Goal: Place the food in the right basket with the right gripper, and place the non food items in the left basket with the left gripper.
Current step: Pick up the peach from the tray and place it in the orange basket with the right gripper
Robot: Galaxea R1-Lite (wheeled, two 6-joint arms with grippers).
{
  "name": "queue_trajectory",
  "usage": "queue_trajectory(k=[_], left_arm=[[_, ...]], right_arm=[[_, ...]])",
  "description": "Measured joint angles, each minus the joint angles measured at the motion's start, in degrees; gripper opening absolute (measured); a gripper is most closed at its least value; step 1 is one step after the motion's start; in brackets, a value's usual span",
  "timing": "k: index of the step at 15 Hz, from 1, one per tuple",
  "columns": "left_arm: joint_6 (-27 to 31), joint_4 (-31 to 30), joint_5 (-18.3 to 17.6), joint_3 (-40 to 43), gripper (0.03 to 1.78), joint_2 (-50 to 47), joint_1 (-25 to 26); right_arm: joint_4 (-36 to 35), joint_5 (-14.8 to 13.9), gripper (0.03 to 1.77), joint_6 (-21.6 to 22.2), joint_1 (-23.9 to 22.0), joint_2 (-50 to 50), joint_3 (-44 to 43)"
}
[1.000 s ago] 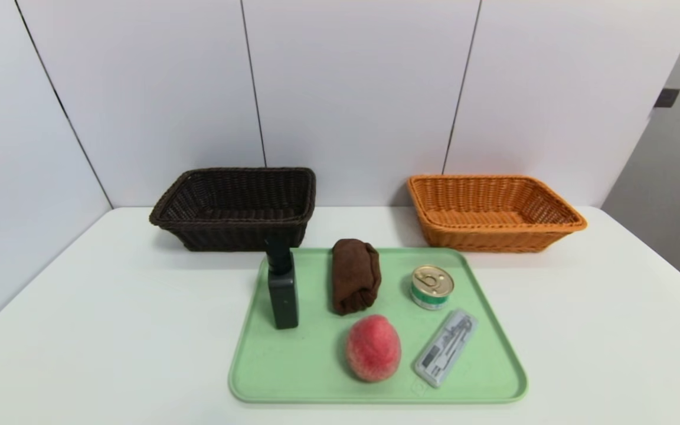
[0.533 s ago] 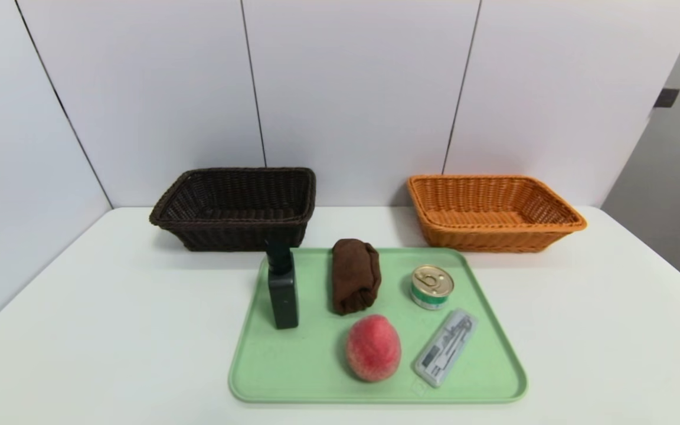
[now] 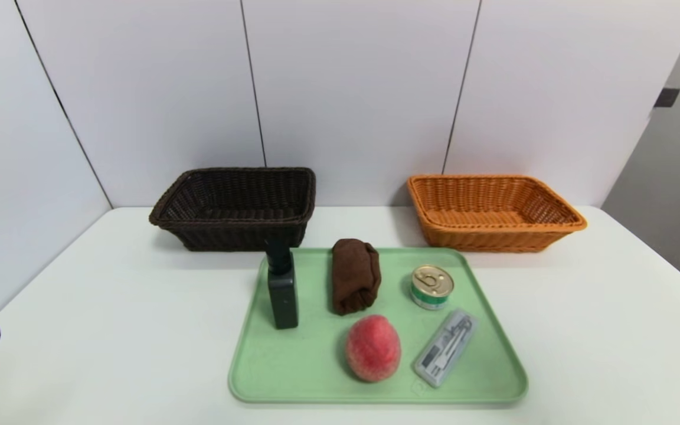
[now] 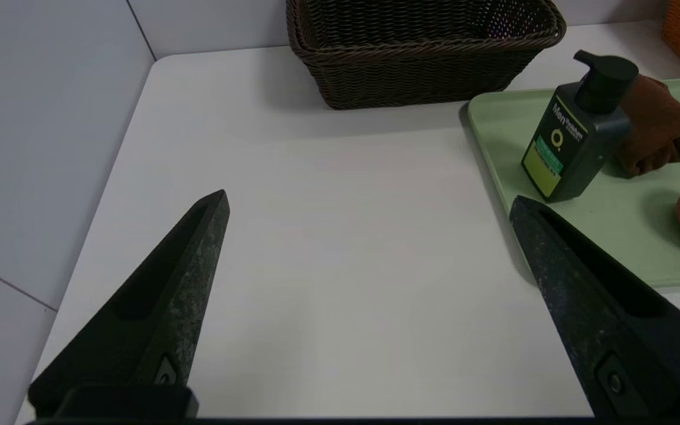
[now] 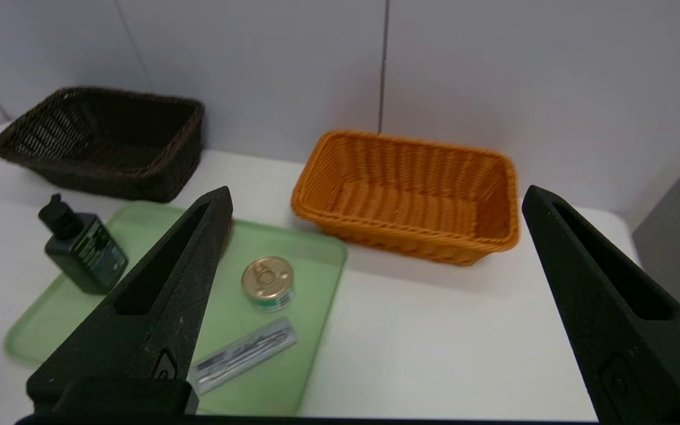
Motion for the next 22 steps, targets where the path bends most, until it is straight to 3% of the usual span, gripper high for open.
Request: queue_trajectory(k=[5,7,11,18,22], left_arm=[[-0.4,6.3,-0.4,-22.9,1.69,25.3,-4.2],[-2.5,8.0,1.5,-28.1,1.69,33.0,-7.6],[-13.7,14.0,8.2,-35.3,1.69,43.2,-15.9],[-14.0,16.7,8.6,-34.6,1.69,47.2,-18.2],[-14.1,16.8,8.4,-30.3,1.69,46.7,-18.3]], right_arm=[[11.5,-9.4,1.7,13.1,14.0,23.3,-15.9],[16.2,-11.1,1.7,18.2,18.9,29.9,-19.2],[25.7,-11.7,1.7,27.3,26.2,39.6,-23.3],[45.6,-11.0,1.7,38.2,33.7,53.2,-42.4],[47.1,-10.2,1.7,41.4,38.4,58.7,-44.8]])
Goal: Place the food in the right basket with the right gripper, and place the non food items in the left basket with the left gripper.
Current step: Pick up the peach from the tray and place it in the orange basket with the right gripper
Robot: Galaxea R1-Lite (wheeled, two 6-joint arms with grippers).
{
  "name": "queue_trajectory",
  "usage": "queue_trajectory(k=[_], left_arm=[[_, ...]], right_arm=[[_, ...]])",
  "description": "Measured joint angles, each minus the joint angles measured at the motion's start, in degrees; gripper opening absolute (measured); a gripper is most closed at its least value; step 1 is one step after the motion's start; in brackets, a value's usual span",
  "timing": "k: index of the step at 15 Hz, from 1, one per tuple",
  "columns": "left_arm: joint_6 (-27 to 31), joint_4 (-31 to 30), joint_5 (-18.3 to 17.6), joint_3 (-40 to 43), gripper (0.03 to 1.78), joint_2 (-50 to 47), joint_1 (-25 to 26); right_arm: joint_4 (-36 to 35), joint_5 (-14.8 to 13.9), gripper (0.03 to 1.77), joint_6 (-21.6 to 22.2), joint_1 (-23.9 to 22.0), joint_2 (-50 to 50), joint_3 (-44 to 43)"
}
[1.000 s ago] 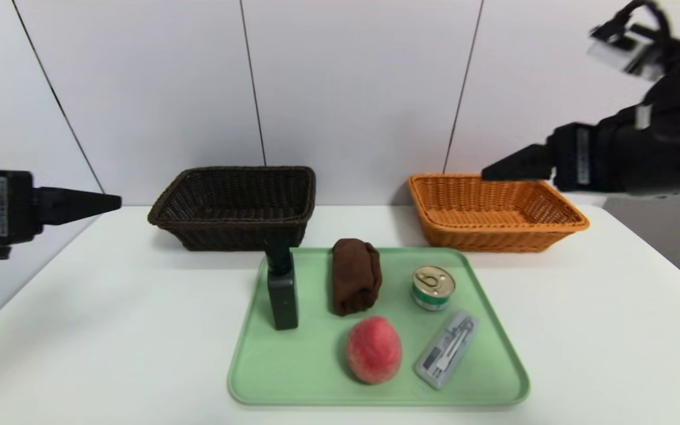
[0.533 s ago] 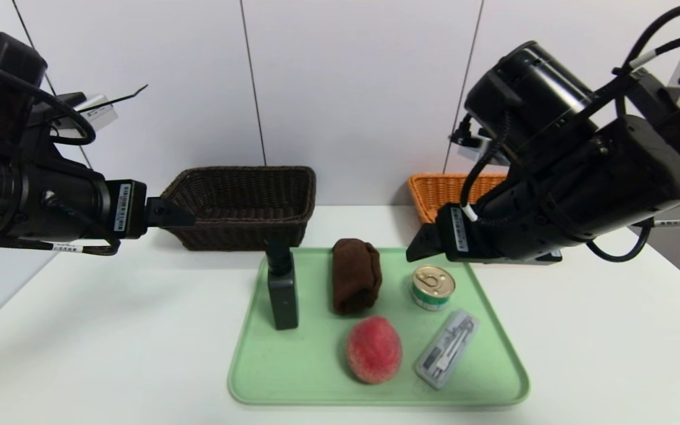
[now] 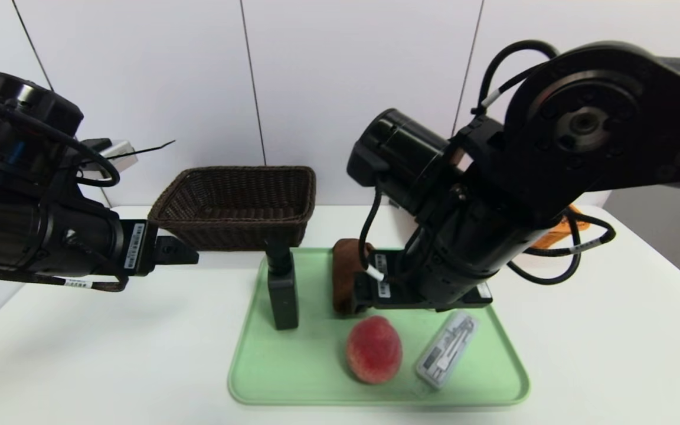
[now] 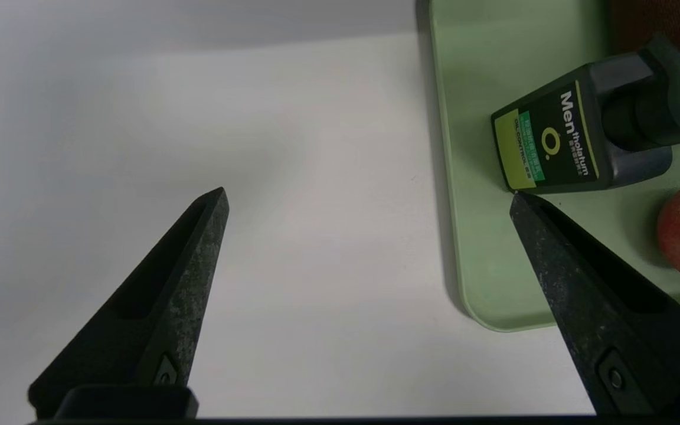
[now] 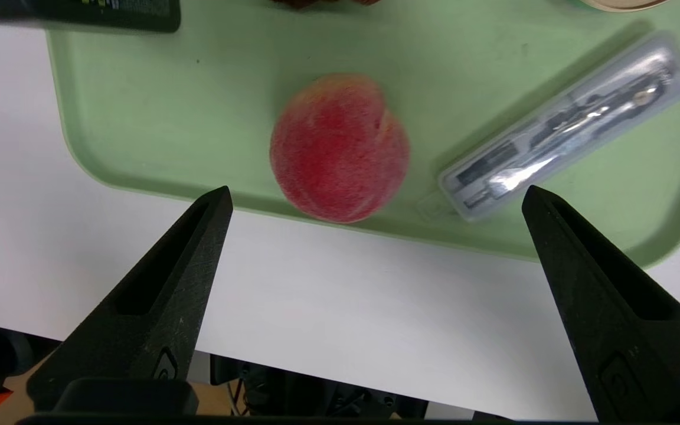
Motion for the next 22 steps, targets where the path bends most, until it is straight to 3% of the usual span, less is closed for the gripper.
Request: queue_trajectory(k=[5,19,20,22], left_arm=[[-0.5,0.0,-0.1,3.2,1.69,-1.8,-0.1],[-0.3,0.4,0.1,5.2,1.69,-5.7,0.0],[-0.3,0.4,0.1,5.5,1.69,-5.9,0.0],[-0.3,0.4,0.1,5.7,1.69,-6.3,0.0]], right_arm=[[-0.2,0.0,1.7,1.0,2.6,3.7,-0.1],[-0.2,0.8,1.7,0.9,1.8,12.6,-0.1],[-0.1,0.8,1.63,0.9,1.8,12.8,-0.1],[-0.2,0.9,1.28,0.8,1.8,13.0,-0.1]])
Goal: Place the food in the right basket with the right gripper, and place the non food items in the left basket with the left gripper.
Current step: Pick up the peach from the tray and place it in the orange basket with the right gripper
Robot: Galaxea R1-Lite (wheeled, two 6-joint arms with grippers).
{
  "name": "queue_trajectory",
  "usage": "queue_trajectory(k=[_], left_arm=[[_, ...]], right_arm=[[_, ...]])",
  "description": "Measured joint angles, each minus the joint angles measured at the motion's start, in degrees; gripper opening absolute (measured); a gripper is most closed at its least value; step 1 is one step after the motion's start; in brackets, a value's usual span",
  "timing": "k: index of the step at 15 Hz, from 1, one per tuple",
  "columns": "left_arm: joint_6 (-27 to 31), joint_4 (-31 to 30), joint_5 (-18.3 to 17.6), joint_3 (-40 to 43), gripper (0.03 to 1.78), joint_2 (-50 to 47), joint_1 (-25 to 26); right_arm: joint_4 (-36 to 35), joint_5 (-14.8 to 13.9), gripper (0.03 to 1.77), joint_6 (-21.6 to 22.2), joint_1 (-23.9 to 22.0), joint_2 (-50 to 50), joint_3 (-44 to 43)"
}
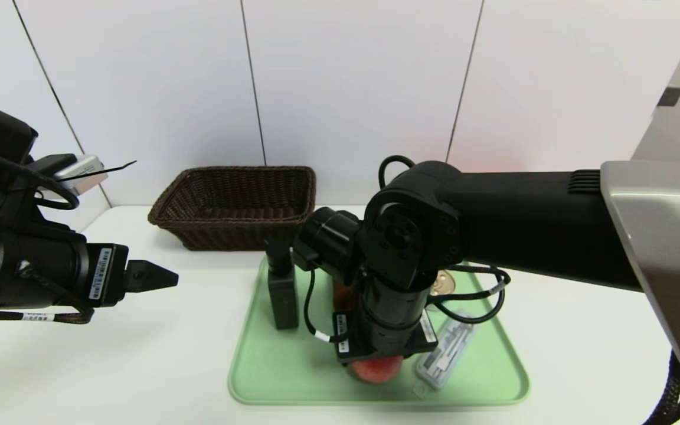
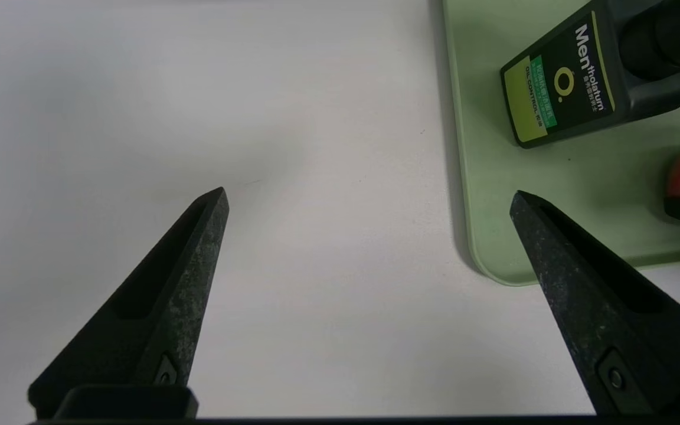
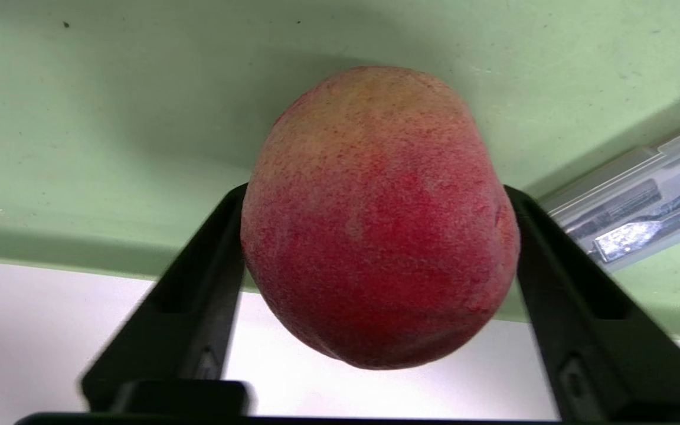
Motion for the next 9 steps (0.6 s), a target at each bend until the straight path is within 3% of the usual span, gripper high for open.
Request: queue_trajectory(k=[2,9], left_arm=[[0.1,0.0,0.0,0.0,1.69,-0.4,0.0],[0.2,0.0,0.0,0.5,1.69,-1.6,0.0]], right_arm=[[0.0,0.0,1.15,-0.1,0.0,0.1,0.0],[0.8,-1.1,1.12,-1.4,1.0,-1.7,0.1]])
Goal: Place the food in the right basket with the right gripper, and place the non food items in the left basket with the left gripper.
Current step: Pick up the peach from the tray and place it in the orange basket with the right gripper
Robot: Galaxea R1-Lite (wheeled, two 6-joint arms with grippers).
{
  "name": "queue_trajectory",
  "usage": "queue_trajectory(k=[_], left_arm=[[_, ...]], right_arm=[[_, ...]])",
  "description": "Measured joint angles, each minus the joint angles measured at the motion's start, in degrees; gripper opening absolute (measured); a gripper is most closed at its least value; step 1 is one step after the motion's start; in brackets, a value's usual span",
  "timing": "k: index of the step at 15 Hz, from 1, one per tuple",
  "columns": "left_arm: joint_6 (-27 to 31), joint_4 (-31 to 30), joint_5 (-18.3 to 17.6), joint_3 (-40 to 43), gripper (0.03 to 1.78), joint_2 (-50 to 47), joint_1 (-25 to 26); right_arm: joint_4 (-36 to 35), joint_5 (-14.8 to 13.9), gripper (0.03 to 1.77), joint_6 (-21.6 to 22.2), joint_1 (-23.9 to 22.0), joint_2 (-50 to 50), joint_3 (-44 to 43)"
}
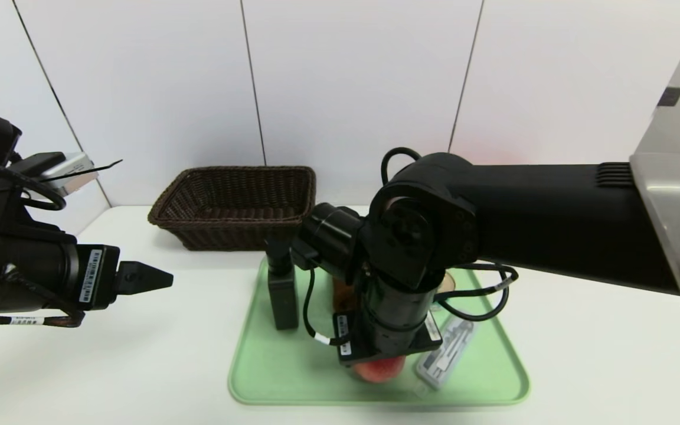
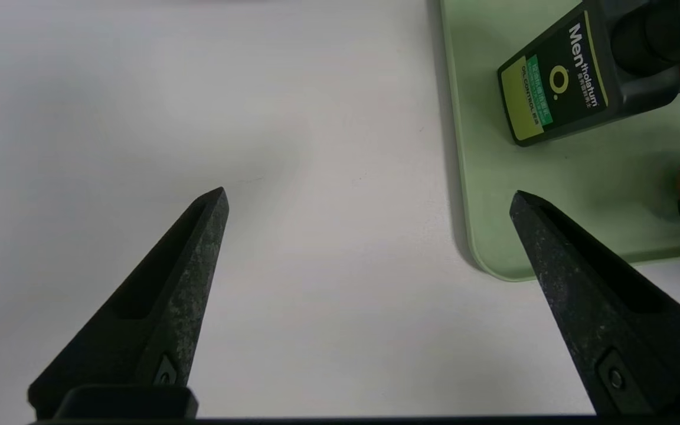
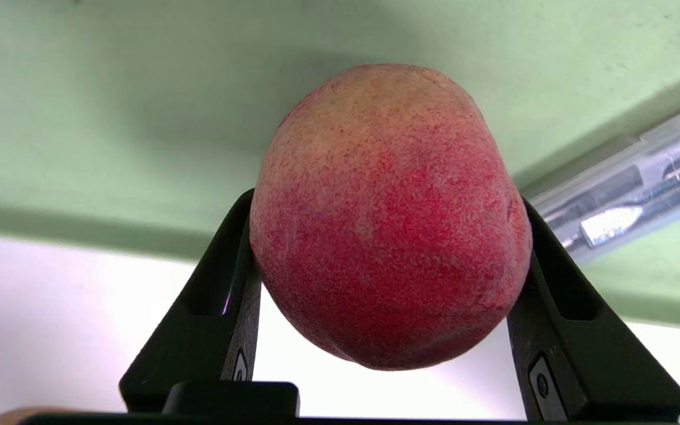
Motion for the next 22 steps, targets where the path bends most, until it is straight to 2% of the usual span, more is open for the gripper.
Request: queue_trajectory(k=[2,6,9,12,15,18,22], left_arm=[[0.1,0.0,0.0,-0.2,1.69,-0.5,0.0],[0.2,-0.4,-0.1,-0.5,1.69,-1.2,0.0],[0.1,-0.6,-0.8,-1.7,1.69,-1.2,-0.6],[-0.1,-0.6,-2.6,-3.8,1.69,-0.4,-1.0],[-0.1,-0.7,-2.7,-4.9,1.69,0.5,-1.9],[-0.3,-3.0,-2.6,-5.1,1.69,1.7,-2.7],[-0.3,-4.4,-2.6,-5.2,1.69,3.3,-2.8]], right_arm=[[-0.3,-0.2,1.12,-1.5,0.3,-2.7,0.0],[-2.5,-3.6,1.12,-7.3,0.0,-11.1,0.0],[-10.0,-4.8,1.12,-14.5,-4.7,-17.1,-0.1],[-19.6,-5.8,1.12,-20.3,-11.7,-20.2,-0.1],[-29.0,-6.4,1.12,-21.0,-20.6,-20.3,0.0],[-32.1,-5.5,1.12,-20.4,-28.7,-16.4,0.1],[-39.3,-2.7,1.12,-17.0,-34.6,-8.6,0.5]])
